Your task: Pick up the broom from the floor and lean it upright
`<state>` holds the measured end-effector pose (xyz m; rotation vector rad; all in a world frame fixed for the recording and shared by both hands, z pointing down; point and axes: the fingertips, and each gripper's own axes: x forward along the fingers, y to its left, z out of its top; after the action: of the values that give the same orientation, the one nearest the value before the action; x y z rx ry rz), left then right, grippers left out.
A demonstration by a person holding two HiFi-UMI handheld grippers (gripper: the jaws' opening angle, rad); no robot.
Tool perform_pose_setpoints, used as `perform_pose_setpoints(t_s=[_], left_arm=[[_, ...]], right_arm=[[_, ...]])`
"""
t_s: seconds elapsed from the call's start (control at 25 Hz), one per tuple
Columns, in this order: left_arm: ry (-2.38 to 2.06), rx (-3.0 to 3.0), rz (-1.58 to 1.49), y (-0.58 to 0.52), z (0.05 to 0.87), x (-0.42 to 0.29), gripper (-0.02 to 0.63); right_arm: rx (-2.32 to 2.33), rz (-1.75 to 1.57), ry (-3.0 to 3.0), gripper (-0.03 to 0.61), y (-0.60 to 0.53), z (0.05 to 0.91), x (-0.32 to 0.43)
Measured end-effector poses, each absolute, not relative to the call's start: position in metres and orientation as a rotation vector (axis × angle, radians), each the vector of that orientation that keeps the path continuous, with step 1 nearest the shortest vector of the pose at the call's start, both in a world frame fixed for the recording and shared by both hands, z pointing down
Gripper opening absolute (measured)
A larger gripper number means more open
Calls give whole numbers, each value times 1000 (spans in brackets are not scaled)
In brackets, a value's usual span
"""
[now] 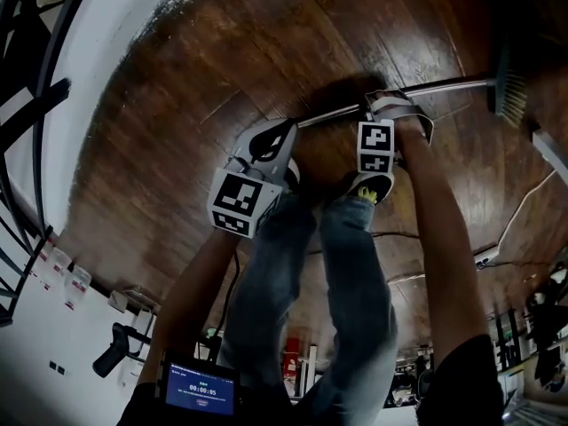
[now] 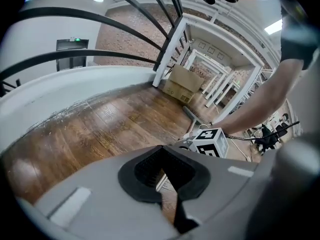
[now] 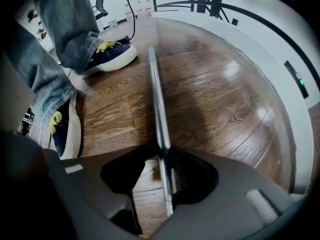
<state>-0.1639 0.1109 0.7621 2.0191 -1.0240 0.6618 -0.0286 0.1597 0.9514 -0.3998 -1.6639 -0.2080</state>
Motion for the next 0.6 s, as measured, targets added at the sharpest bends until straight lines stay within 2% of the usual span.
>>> perform_pose_setpoints(t_s=[0.04,0.08,0.32,0.6], left_arm=[[-1030,2018,662,109,761,-165,12],[-1037,2017,659,106,758,-166,12],[-1108,2016,585,86,700,-167,12],[-1147,2192,331,32,494,-136,12]], right_arm=[[-403,-211,-1659,95,159,951,-28],[-406,-219,-1650,83,158,951,-28],[-265,-196,-1741,84,141,901,-41],[126,-39,-1928,78,53,733,-64]])
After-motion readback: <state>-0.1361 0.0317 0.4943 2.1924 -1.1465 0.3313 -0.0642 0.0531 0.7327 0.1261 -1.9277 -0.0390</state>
